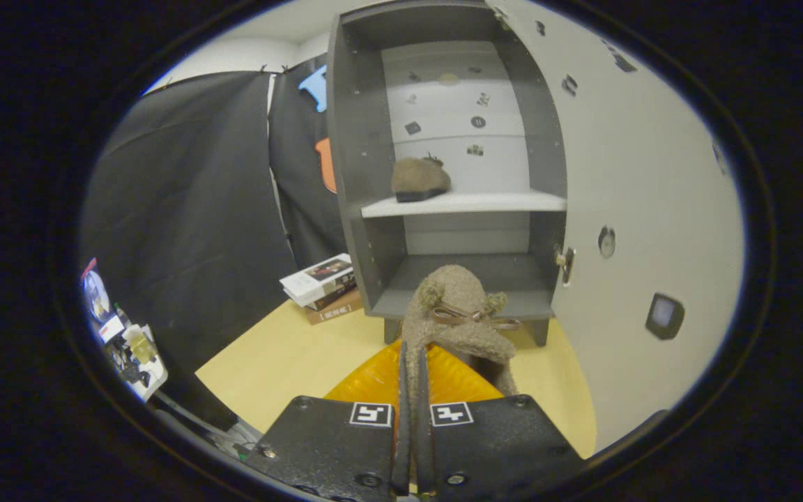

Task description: Open the shoe cabinet door, grab the shoes and put them into the shoe cabinet, then close the shoe cabinet door.

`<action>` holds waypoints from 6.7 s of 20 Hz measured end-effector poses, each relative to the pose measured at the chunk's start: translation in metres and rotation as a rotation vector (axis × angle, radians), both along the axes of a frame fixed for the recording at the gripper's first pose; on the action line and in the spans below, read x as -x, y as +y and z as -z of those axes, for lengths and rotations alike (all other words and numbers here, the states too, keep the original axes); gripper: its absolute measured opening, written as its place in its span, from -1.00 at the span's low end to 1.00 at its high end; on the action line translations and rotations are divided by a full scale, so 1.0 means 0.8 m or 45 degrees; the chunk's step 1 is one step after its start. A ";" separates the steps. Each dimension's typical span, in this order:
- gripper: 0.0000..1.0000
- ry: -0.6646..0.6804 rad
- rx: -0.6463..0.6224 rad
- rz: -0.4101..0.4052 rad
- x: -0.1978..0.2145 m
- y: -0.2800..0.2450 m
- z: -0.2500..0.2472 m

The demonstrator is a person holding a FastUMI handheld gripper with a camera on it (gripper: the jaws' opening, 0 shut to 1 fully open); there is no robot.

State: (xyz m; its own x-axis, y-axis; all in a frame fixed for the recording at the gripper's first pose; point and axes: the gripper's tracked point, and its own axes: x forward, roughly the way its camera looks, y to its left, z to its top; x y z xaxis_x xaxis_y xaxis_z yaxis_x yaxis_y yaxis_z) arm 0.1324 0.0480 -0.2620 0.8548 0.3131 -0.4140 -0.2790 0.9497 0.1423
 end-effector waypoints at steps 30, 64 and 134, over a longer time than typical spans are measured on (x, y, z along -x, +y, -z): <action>-0.86 -0.169 0.370 0.291 -0.450 -0.022 -0.154; 1.00 -0.415 0.142 0.145 -0.097 0.007 -0.375; 0.76 -0.364 0.109 0.328 0.058 -0.201 -0.345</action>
